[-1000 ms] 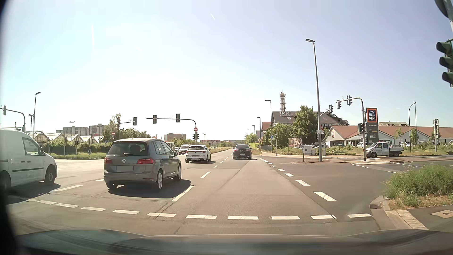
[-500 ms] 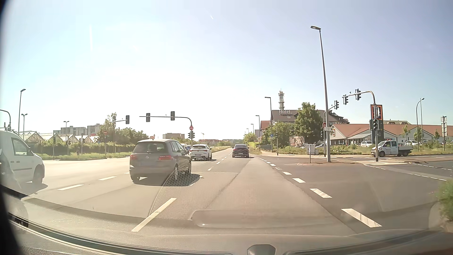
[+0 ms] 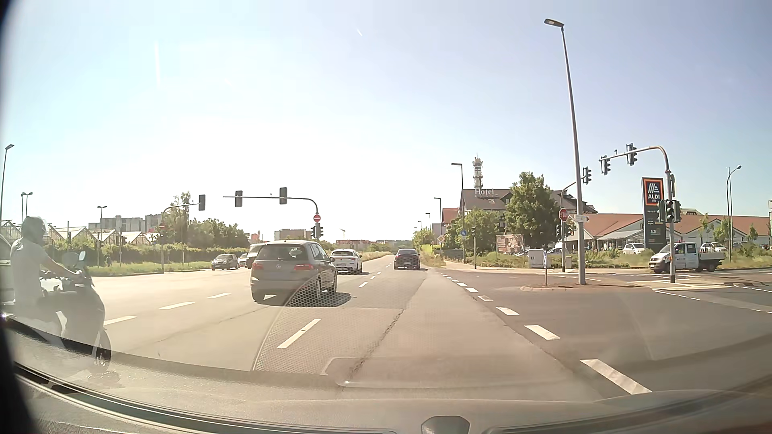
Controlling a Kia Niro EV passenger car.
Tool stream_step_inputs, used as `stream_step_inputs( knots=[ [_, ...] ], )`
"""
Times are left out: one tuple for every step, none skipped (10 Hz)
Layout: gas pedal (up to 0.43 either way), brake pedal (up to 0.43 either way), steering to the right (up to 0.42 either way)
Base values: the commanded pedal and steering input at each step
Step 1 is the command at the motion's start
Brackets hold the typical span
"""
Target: Follow the waypoints while adhering to traffic rules and regulations
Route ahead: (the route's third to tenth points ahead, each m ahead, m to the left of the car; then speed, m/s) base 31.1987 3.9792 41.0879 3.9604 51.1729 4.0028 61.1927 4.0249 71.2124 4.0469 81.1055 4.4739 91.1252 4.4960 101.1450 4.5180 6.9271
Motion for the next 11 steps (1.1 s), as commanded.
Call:
stream_step_inputs(
  knots=[
    [0.350, 0.024, 0.009],
    [0.350, 0.024, 0.009],
    [0.350, 0.024, 0.009],
    [0.350, 0.024, 0.009],
    [0.350, 0.024, 0.008],
    [0.350, 0.024, 0.004],
    [0.350, 0.024, 0.001],
    [0.350, 0.024, -0.002],
    [0.350, 0.024, -0.003],
    [0.350, 0.024, -0.004],
    [0.350, 0.024, -0.004]
  ],
)
